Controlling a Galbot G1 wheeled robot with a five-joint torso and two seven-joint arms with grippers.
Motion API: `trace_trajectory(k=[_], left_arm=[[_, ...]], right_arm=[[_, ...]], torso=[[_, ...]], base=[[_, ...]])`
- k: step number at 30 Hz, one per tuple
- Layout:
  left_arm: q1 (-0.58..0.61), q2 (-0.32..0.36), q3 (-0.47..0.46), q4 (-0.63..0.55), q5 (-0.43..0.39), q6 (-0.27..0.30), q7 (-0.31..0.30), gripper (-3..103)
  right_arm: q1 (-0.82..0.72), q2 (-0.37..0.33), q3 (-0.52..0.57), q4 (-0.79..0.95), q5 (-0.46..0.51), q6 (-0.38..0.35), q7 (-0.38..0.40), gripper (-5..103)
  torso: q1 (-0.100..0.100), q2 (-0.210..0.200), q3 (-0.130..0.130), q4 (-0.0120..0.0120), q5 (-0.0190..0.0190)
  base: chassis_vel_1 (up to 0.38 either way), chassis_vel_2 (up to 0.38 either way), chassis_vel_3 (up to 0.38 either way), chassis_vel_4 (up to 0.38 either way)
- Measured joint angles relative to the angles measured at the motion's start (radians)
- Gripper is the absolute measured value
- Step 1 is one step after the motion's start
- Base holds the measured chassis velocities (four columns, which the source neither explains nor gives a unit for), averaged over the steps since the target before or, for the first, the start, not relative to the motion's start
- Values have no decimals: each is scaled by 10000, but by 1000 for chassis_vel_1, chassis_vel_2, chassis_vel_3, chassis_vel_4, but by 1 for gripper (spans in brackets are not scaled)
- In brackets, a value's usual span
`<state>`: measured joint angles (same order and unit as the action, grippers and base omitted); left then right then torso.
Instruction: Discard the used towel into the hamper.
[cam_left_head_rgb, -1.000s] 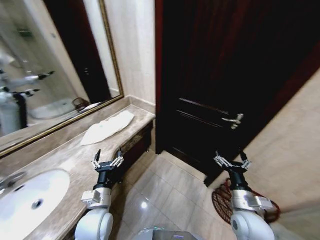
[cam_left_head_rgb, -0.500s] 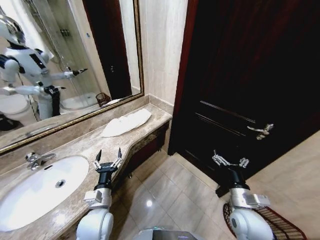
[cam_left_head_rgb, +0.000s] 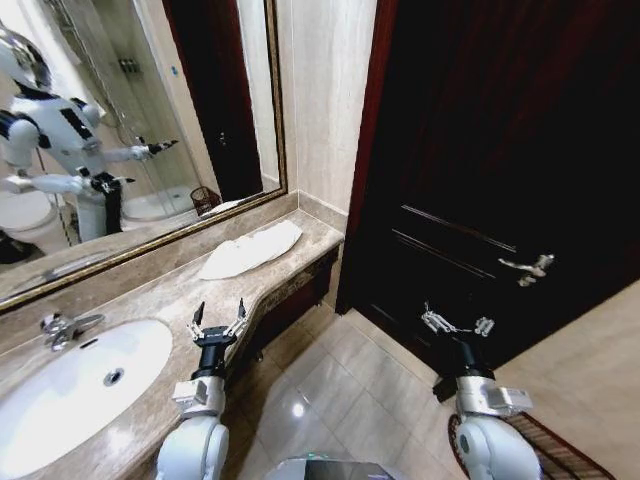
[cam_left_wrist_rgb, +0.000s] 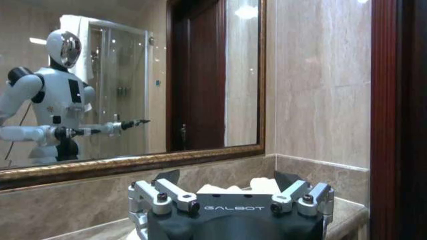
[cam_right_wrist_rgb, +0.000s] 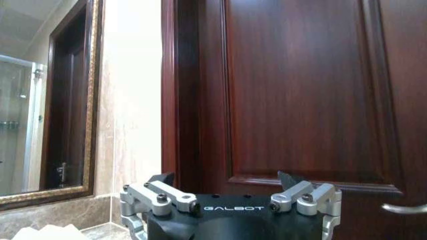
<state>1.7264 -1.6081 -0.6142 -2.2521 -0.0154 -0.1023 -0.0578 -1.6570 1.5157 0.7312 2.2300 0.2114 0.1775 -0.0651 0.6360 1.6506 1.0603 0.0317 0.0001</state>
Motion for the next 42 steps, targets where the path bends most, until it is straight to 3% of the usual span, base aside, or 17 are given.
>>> trace_trajectory(k=[10,20,24,36,42], left_arm=[[-64,0,-8,101,-237,-10,62,93],[-602,326,-443,515,-1440,350,-69,93],[-945,669,-563,763,-1758,763,-165,93],[-2859,2679,-582,2343,-3162,2608,-194,92],[-3461,3137,-306,2913,-3779,3125,-196,92]], right_arm=[[87,29,-52,-174,-39,357,86,100],[64,16,-95,-288,-154,451,72,100],[59,10,-150,-379,-190,499,58,100],[43,-23,-165,-591,-408,543,58,100],[61,48,-182,-688,-612,548,74,100]], torso=[[7,-3,2,-2,1],[-10,3,-3,-3,-3],[-9,3,-3,-2,-1],[-1,1,0,-3,-3],[0,1,0,-2,-2]], base=[[-164,160,163,-153],[-7,-4,1,-2],[7,-5,-8,14],[0,0,0,0],[0,0,0,0]])
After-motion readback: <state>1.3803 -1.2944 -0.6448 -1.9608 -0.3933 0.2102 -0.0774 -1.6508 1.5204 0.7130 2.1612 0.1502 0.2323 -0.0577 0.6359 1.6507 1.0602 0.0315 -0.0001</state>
